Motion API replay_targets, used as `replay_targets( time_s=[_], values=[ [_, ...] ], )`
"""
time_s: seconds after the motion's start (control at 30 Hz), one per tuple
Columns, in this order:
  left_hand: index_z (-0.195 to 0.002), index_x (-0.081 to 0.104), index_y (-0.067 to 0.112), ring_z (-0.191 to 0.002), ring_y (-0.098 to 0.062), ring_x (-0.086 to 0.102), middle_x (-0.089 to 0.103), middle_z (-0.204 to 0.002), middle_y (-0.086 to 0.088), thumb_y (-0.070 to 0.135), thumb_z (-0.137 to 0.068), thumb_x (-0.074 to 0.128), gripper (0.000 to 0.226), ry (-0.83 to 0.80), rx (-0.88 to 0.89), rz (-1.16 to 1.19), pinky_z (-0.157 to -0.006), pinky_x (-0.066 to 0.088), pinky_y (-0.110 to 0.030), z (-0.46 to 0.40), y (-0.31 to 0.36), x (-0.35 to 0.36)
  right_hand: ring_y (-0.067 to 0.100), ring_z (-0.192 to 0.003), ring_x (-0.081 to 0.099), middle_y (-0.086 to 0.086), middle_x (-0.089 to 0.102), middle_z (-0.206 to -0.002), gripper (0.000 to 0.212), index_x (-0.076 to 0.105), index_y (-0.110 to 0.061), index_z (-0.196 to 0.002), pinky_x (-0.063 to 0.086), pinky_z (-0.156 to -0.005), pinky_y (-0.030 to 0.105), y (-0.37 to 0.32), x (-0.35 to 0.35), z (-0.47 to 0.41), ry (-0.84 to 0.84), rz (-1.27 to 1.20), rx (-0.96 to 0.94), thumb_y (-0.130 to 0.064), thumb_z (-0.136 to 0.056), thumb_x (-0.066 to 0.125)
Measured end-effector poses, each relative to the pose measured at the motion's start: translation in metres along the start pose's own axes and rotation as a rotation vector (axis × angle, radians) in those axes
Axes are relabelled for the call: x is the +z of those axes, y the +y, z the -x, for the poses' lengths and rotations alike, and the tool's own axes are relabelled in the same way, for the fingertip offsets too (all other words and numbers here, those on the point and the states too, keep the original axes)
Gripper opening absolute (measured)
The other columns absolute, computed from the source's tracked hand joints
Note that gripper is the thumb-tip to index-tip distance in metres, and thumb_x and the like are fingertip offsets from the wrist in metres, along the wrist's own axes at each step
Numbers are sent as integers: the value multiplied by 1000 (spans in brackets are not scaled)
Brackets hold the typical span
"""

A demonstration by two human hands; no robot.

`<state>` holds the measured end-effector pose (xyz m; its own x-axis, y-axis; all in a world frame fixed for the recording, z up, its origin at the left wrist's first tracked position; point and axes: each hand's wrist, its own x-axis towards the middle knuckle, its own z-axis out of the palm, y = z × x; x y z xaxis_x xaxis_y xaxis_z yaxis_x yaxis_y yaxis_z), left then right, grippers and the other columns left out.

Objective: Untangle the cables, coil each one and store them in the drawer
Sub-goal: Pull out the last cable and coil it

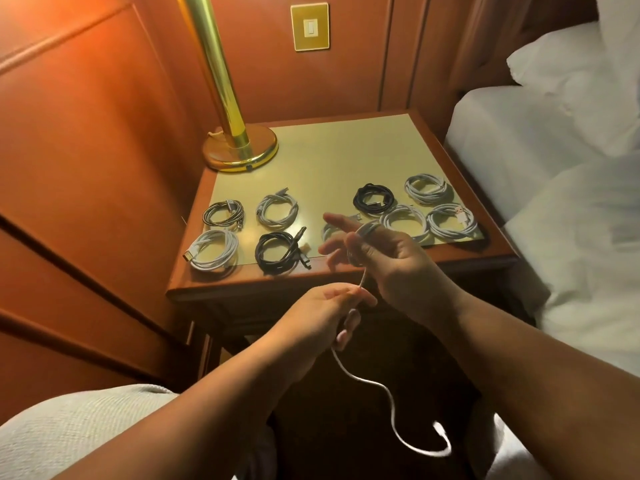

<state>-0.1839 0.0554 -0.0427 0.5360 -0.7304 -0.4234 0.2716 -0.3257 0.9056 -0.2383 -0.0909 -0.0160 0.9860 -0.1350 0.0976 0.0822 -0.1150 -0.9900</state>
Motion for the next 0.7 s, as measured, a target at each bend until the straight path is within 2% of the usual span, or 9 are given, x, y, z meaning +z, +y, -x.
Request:
replay_targets(
  time_s=[0.1, 0.2, 0.27, 0.33, 0.4, 0.47, 0.5, 0.6, 0.7],
  values=[
    [-91, 62, 15, -48, -9, 44, 50, -61, -1, 18, -103, 50, 18, 30, 66, -212, -52, 38, -27, -3, 4, -5, 7, -118, 60, -3, 67, -127, 40, 51, -31, -141, 51, -101, 36, 6, -2, -3, -111, 533, -80, -31, -102, 48],
    [-83, 58, 26, -60, -8, 58, 64, -72, 3, 10, -95, 54, 21, 98, 123, -525, -60, 49, -28, -3, 5, -15, 13, -103, 63, -4, 70, -116, 40, 54, -33, -138, 54, -88, 37, 15, 3, -3, -175, 945, -73, -38, -100, 43],
    [-87, 60, 32, -74, -2, 61, 68, -88, 6, 14, -96, 57, 20, 158, 249, -733, -66, 47, -15, -1, 7, -20, 13, -95, 63, -5, 70, -108, 36, 63, -28, -127, 54, -84, 38, 15, 5, -4, -122, 985, -32, -40, -101, 41],
    [-94, 64, 29, -80, 5, 59, 65, -89, 14, 21, -97, 61, 9, 218, 347, -810, -67, 46, -9, 2, 11, -24, 13, -84, 61, -4, 69, -95, 29, 67, -26, -106, 51, -77, 37, 14, 4, -4, -92, 978, 31, -38, -102, 41],
    [-95, 63, 30, -78, 9, 57, 61, -85, 18, 30, -95, 64, 1, 278, 362, -796, -64, 44, -9, 1, 13, -29, 13, -71, 56, -3, 61, -78, 33, 57, -27, -80, 46, -68, 38, 9, 3, -4, -119, 974, 99, -36, -105, 37],
    [-93, 63, 31, -76, 7, 58, 63, -83, 14, 36, -93, 67, 6, 325, 343, -722, -62, 41, -11, -3, 12, -35, 11, -65, 54, -3, 59, -69, 43, 53, -27, -71, 43, -65, 35, 3, 6, -5, -155, 836, 217, -36, -107, 31],
    [-92, 65, 30, -74, 6, 59, 65, -82, 12, 36, -92, 68, 8, 332, 322, -640, -61, 41, -11, -4, 12, -37, 9, -59, 52, -5, 57, -62, 49, 56, -24, -69, 40, -62, 32, 1, 8, -6, -144, 650, 331, -38, -108, 29],
    [-92, 69, 18, -58, -1, 56, 66, -72, 8, 31, -90, 71, 13, 201, 192, -172, -55, 37, -18, -5, 12, -36, 11, -40, 30, -4, 37, -45, 58, 58, -14, -68, 22, -46, 27, 2, 7, -7, -132, -235, 692, -46, -105, 28],
    [-92, 74, 17, -53, -6, 43, 58, -66, 5, 31, -85, 70, 16, 77, 84, 178, -49, 28, -20, -5, 11, -30, 9, -40, 22, -5, 33, -47, 46, 52, -13, -74, 20, -40, 22, 7, 3, -5, -256, -801, 728, -41, -103, 29]
  ],
)
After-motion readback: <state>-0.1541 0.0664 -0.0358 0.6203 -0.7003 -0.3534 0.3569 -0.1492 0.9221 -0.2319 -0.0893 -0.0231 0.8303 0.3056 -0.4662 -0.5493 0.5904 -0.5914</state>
